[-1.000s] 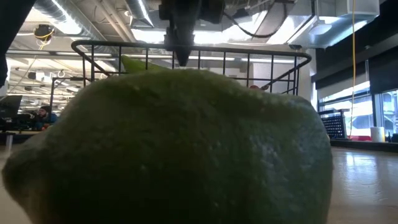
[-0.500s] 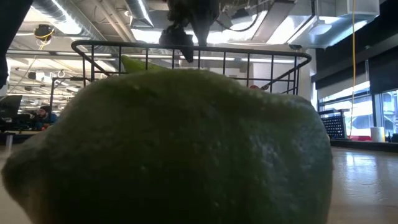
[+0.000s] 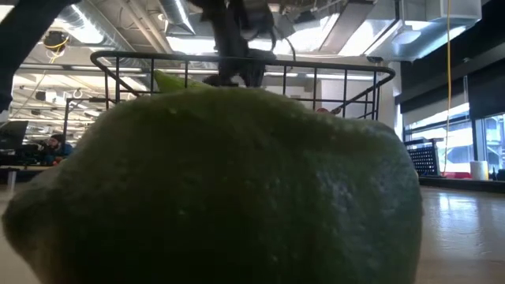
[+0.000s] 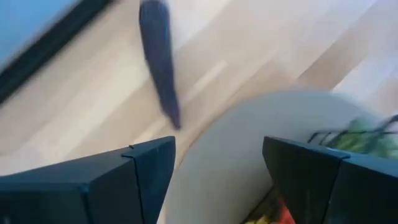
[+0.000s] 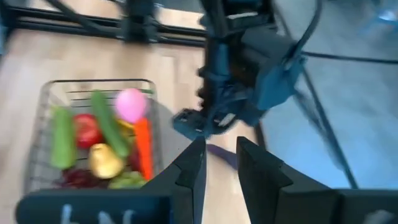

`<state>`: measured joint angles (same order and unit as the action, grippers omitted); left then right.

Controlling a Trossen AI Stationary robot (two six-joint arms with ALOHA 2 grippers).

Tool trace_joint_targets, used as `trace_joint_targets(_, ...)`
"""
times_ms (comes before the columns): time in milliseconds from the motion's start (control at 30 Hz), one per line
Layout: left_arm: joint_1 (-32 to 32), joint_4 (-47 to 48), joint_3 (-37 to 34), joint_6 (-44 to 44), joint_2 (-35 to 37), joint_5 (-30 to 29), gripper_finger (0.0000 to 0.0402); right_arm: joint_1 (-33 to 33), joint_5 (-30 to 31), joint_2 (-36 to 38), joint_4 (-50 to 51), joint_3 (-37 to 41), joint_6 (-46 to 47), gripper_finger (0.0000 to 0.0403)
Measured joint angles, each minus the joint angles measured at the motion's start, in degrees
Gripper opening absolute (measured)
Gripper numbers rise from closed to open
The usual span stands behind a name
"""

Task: Build produce basket
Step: Put the purple eggplant into the black wire basket

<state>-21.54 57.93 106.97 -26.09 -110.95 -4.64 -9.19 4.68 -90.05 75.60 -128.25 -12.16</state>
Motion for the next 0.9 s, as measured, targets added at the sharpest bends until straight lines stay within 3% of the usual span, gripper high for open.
trace_joint_targets(167,-3.6,-2.0,0.0,6.1,-3.8,6.1,0.0231,-1.9,1.8,-1.5,-0.8,0.0,2.6,0.0084)
trace_joint_targets(500,-5.5,-7.0,0.0,13.4,-12.7,6.0,0.0231,-4.3,1.8,-4.1,-1.3,0.0,7.6,0.0084)
trace_joint_targets(633,-5.5,-8.3,0.0,16.8,-15.0,3.7,0.0231,-4.8,1.8,-4.6,-1.3,0.0,7.6,0.0084)
trace_joint_targets(800,-5.5,-8.6,0.0,19.1,-17.0,-4.5,0.0231,-5.4,1.8,-5.2,-1.5,0.0,9.2,0.0084)
trace_joint_targets(900,-6.0,-8.7,0.0,19.2,-18.3,-4.1,0.0231,-5.6,1.8,-5.3,-1.7,0.0,9.8,0.0084)
